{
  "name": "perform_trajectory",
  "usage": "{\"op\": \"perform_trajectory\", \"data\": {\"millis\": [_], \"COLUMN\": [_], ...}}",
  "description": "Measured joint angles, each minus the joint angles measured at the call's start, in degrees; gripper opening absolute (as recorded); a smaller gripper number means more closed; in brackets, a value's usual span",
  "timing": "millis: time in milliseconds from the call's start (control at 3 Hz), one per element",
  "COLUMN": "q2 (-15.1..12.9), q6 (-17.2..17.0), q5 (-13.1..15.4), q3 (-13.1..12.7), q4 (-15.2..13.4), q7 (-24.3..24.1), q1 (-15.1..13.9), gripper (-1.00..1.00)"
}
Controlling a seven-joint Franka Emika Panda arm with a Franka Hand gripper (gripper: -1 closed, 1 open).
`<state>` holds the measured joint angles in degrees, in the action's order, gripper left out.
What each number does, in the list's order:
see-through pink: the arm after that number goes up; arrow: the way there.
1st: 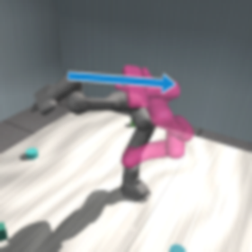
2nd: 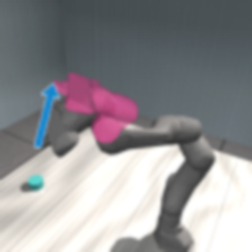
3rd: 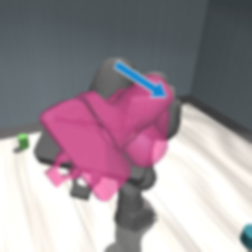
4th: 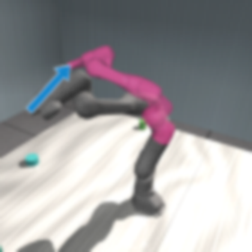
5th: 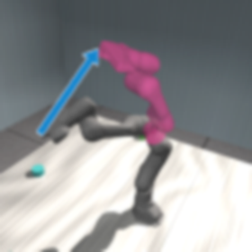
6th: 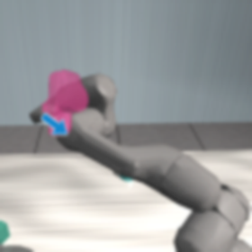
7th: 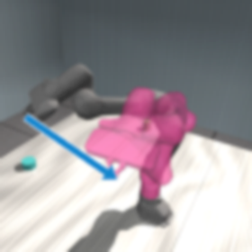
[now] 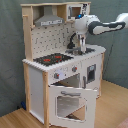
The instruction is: Play with the kitchen
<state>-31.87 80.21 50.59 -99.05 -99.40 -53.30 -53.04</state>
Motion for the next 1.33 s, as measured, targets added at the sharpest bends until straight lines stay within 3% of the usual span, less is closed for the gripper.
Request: {"op": "perform_trajectory", "data": {"millis": [667,1000,1333], "q2": [-0.02,-0.69,-4.73], "q6": [7.34,10.40,11.54], "q5": [1.75,1.75,1.76], "q3": [6.40,9.08,11.06], "q4": [2.43,2.88,3.03], "q7": [4.57,8.60,11.38], "q1": [5.77,7.09,8.99], "gripper": [1.00,1.00,1.00]}}
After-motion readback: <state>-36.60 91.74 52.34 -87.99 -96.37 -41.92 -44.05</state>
